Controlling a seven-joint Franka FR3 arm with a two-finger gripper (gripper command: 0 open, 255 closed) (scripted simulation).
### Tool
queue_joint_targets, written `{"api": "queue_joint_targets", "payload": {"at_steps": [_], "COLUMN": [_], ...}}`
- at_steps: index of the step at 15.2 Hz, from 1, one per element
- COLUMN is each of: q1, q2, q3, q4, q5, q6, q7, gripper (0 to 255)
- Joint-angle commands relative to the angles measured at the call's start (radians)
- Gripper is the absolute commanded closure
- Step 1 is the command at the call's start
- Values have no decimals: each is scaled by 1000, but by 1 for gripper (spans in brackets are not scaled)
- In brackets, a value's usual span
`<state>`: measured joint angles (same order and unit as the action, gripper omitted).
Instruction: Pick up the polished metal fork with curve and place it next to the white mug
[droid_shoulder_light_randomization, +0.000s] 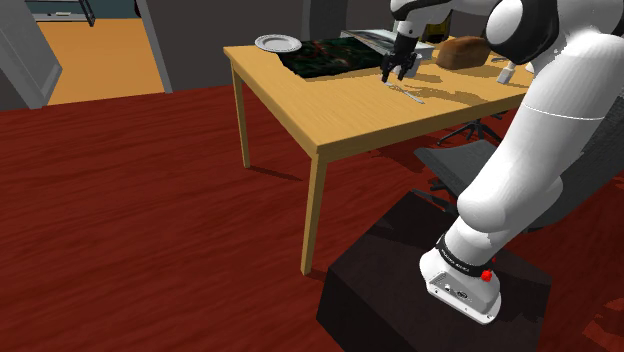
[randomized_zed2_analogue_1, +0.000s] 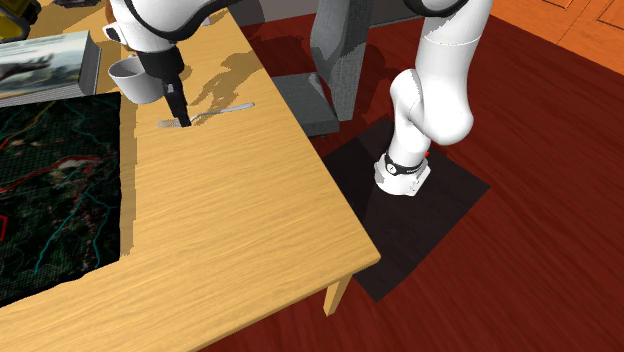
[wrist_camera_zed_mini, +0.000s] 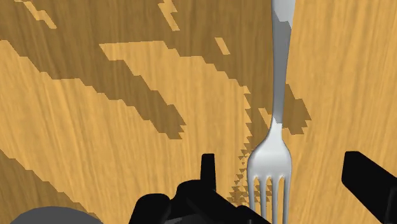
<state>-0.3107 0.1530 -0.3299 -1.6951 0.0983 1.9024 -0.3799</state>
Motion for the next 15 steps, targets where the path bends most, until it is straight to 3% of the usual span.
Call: {"api": "queue_joint_targets", "payload": {"at_steps": [1, 3, 7, 15], "q1": [0, 0, -4, -4], "q2": [0, 0, -11, -11], "q3": [0, 0, -4, -4], "q4": [0, 0, 113, 113], "q5": [0, 0, -6, -6], "q6": [0, 0, -123, -123], "q7": [0, 0, 5, 5], "gripper": [0, 0, 0, 0]}}
